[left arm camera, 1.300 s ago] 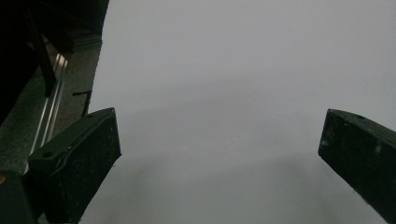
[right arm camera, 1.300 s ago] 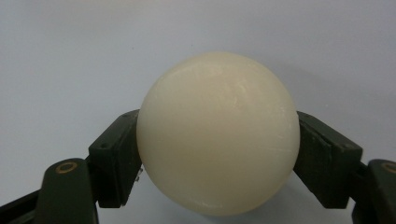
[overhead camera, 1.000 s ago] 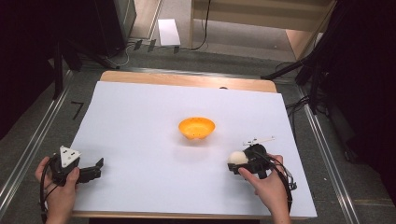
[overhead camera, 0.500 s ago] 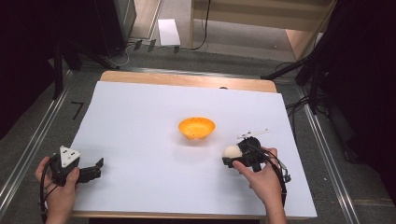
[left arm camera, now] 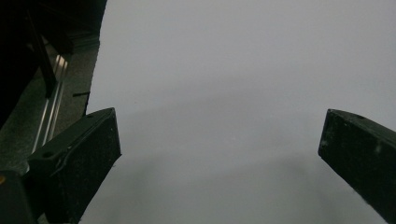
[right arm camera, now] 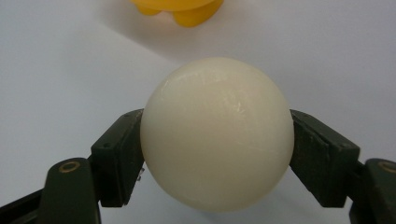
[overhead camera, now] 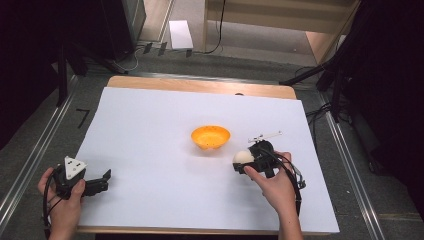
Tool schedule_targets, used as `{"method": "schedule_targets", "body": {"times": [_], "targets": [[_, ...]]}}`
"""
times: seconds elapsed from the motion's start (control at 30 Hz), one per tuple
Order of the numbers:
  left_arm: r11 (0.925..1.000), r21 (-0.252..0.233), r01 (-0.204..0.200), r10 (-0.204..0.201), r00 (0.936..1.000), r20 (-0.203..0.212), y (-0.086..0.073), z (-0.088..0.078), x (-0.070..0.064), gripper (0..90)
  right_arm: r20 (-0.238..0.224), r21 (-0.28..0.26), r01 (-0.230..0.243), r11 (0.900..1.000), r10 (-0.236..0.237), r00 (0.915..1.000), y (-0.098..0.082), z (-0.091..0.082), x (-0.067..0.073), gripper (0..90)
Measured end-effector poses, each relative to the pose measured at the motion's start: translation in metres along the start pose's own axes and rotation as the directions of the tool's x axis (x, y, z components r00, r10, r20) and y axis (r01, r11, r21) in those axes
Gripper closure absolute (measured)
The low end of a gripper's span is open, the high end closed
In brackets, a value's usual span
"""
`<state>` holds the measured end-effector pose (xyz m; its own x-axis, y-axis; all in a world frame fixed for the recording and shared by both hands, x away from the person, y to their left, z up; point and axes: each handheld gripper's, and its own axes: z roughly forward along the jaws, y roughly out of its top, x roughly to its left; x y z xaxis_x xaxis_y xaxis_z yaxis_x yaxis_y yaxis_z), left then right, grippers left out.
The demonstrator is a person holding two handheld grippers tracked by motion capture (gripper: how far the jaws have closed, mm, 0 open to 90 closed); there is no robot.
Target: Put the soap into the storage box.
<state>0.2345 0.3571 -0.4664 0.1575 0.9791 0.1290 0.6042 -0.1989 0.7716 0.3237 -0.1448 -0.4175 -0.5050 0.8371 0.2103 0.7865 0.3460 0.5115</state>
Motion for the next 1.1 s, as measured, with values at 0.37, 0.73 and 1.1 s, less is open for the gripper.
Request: {"method": "schedule_targets", "body": {"times": [0.37, 0.73, 1.1], "targets": [[1.0000, 0.000, -0.001, 0.001, 1.0000, 0.000, 0.000, 0.000, 0.000, 0.0, -0.011, -0.004, 0.002, 1.000, -0.002, 0.9999, 0.013, 0.001, 0.003, 25.4], [1.0000, 0.002, -0.006, 0.006, 1.0000, -0.002, 0.000, 0.000, -0.001, 0.0, -0.021, -0.008, 0.023, 1.000, -0.023, 0.9995, 0.029, -0.001, 0.007, 25.5], [1.0000, 0.001, -0.005, 0.005, 1.0000, 0.000, 0.000, 0.000, -0.001, 0.0, -0.023, -0.025, 0.024, 0.999, -0.024, 0.9994, 0.044, -0.005, 0.013, 25.4]]}}
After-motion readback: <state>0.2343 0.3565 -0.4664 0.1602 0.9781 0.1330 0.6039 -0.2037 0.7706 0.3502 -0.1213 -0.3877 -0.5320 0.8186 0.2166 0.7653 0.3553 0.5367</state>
